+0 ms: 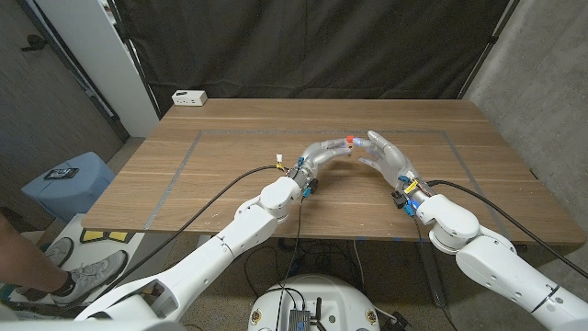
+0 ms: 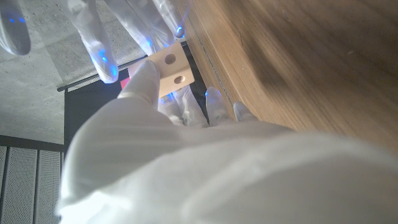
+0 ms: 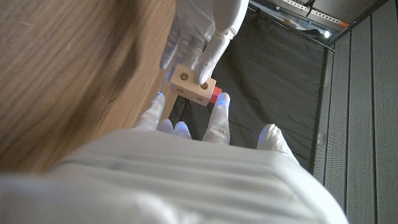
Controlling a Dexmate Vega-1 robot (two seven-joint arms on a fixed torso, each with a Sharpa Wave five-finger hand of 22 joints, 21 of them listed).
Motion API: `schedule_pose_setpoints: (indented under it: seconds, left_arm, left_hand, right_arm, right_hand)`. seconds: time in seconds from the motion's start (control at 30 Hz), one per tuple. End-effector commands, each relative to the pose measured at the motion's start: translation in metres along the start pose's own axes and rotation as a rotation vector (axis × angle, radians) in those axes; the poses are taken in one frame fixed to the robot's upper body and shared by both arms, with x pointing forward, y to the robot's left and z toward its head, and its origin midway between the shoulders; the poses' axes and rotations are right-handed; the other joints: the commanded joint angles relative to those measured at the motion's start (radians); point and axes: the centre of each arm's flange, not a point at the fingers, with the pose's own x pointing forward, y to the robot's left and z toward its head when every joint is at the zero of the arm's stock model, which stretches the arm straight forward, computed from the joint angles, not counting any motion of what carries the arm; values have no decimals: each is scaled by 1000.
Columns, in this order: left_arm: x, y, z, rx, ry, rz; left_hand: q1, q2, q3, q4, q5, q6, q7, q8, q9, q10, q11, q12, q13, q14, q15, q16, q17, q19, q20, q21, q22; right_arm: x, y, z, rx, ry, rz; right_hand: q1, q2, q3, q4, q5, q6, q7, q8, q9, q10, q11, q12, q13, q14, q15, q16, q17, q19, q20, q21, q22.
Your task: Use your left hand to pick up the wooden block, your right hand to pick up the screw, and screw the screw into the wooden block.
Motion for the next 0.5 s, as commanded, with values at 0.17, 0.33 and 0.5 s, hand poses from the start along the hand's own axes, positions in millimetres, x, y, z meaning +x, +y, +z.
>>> schedule_pose_setpoints:
  seconds: [0.17,0.33,0.5]
  left_arm:
    - [-9,11,2,9,-10,8]
    - [-10,15,4,12,-16,4]
    - [-12,21,6,19,-25,-8]
  left_hand:
    - [0,7,4,2,8,10,0,6,2,10,1,6,3,2,-55,5,2,3,8,3,4]
    - [2,7,4,1,8,8,-1,6,2,9,0,6,3,3,-54,5,2,3,8,3,4]
    - [1,7,4,2,8,9,0,6,2,9,1,6,3,3,-54,6,2,3,8,3,4]
  right_arm:
    - [-1,3,2,-10,-8,-12]
    - [0,4,4,-12,-12,-14]
    - [3,6,7,-26,-21,-15]
  right_hand:
    - [8,-4,4,3,6,-21,-6,-12,1,9,0,2,3,4,4,6,2,9,-1,4,2]
    - [5,-5,2,5,5,-40,-13,-22,1,5,2,-1,3,-3,6,3,3,-1,-5,0,2]
    - [2,-6,1,6,5,-63,-19,-31,1,3,2,-3,3,-9,11,1,4,-7,-4,-2,2]
